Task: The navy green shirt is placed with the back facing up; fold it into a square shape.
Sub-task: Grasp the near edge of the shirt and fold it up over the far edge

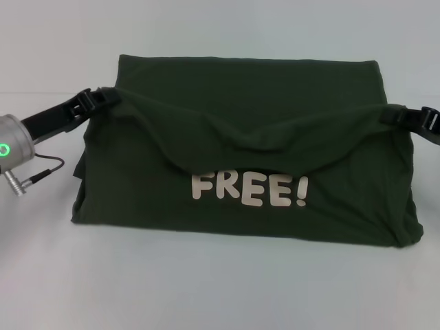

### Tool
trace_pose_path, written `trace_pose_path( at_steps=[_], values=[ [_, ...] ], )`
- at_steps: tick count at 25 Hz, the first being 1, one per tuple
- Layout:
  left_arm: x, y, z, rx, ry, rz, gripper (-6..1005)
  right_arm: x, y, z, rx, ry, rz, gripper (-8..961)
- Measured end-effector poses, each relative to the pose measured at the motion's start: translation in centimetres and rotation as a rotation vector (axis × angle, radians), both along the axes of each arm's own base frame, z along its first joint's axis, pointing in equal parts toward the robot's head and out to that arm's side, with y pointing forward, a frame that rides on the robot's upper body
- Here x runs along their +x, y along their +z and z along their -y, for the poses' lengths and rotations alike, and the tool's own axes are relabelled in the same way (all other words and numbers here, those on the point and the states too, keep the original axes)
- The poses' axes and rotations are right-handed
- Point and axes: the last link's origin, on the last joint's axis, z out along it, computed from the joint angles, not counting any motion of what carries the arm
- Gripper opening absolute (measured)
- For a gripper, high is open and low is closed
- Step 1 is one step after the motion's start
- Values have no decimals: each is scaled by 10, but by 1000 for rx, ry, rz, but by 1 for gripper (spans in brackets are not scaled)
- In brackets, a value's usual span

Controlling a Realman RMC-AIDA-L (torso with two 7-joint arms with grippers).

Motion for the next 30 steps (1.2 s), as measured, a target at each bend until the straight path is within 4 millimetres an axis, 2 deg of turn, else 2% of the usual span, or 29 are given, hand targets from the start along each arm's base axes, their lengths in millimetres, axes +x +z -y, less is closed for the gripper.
trace_pose_path(
  at_steps=[10,20,30],
  values=[
    [1,-14,-9,15,44,-59,27,19,-4,-4,47,-98,58,57],
    [8,-21,-23,41,58,-134,28,14,-12,-16,54,-105,122,57],
    [6,-23,-30,72,104,-188,27,10,-20,-24,61,-112,178,57]
  ],
)
